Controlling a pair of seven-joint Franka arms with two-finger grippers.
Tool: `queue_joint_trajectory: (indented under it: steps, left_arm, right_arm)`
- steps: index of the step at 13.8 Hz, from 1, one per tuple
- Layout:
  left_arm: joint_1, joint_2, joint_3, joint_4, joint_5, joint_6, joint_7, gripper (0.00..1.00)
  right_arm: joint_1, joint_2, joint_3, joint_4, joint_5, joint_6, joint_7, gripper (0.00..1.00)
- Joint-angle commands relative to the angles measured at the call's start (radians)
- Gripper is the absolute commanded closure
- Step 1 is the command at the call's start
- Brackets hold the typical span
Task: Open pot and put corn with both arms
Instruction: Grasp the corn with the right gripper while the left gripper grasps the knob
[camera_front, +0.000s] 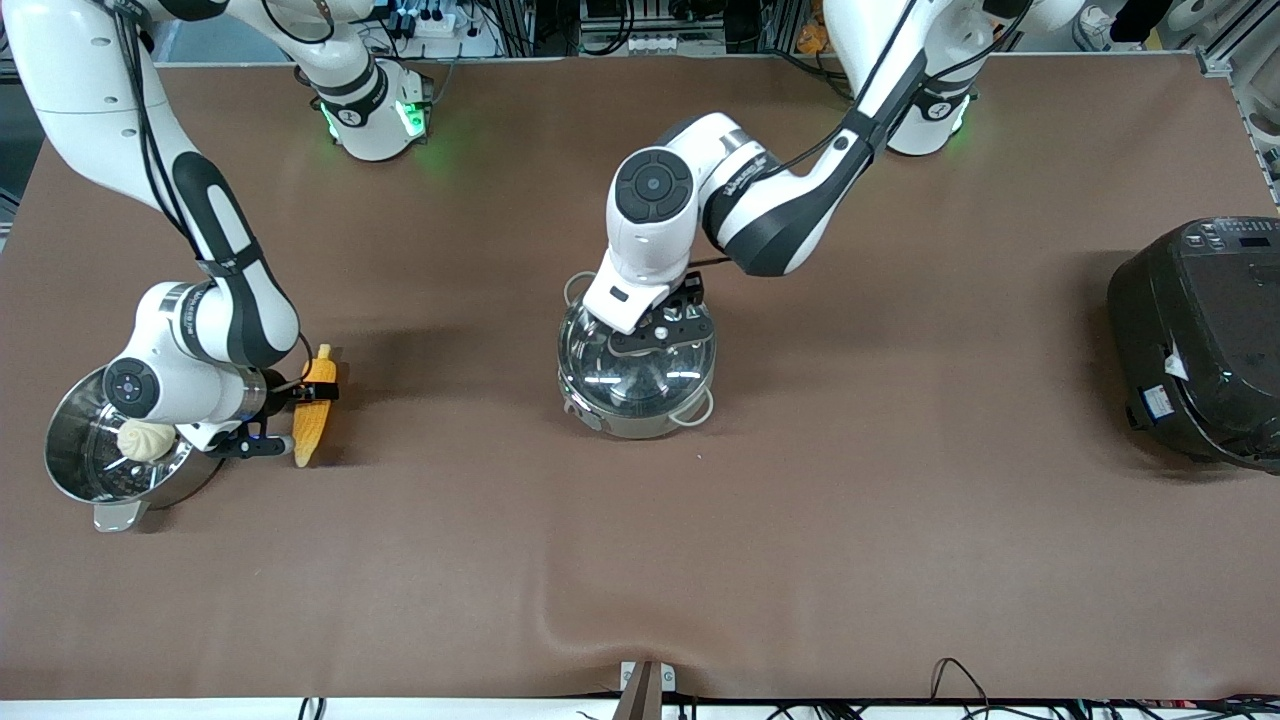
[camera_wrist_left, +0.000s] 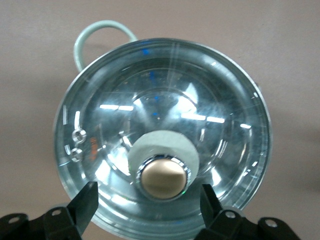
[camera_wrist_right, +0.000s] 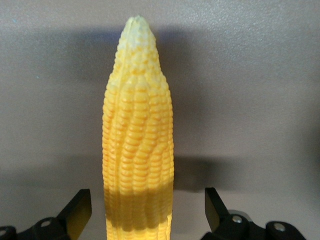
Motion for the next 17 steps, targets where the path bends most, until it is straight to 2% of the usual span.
queue_joint_trajectory:
  steps: [1, 2, 3, 4, 7, 9, 10, 11, 13, 17]
  left_arm:
    - [-0.015, 0.041, 0.013, 0.033, 0.010, 0.044, -0.036, 0.11]
    - [-0.017, 0.046, 0.013, 0.032, 0.010, 0.044, -0.044, 0.13]
    - [-0.015, 0.050, 0.013, 0.029, 0.010, 0.042, -0.045, 0.16]
    - [-0.015, 0.052, 0.013, 0.027, 0.011, 0.042, -0.044, 0.19]
    - [-0.017, 0.053, 0.013, 0.018, 0.011, 0.042, -0.047, 0.31]
    - [-0.017, 0.052, 0.013, 0.020, 0.004, 0.039, -0.049, 0.41]
    - [-0.023, 0.053, 0.013, 0.018, 0.005, 0.039, -0.049, 0.49]
    - [-0.029, 0.053, 0.013, 0.018, 0.007, 0.039, -0.050, 0.60]
    - [-0.029, 0.053, 0.013, 0.018, 0.005, 0.039, -0.068, 1.00]
    - [-0.018, 0.023, 0.011, 0.020, 0.002, 0.030, -0.079, 1.00]
  right_arm:
    - [0.018, -0.010, 0.000, -0.014, 0.016, 0.012, -0.005, 0.22]
    - [0.019, -0.010, 0.000, -0.014, 0.016, 0.010, -0.008, 0.74]
    - [0.019, -0.010, 0.000, -0.014, 0.016, 0.012, -0.016, 0.96]
    - [0.019, -0.010, 0.001, -0.014, 0.016, 0.012, -0.017, 1.00]
    - [0.021, -0.021, 0.001, -0.011, 0.016, 0.003, -0.052, 1.00]
    - [0.024, -0.059, 0.001, -0.002, 0.015, -0.039, -0.129, 1.00]
    - [0.022, -0.082, 0.001, 0.010, 0.015, -0.074, -0.147, 1.00]
    - [0.022, -0.105, 0.001, 0.024, 0.015, -0.111, -0.172, 1.00]
    - [0.018, -0.159, 0.001, 0.048, 0.016, -0.180, -0.244, 1.00]
    - [0.028, -0.200, 0.017, 0.180, 0.016, -0.356, -0.345, 1.00]
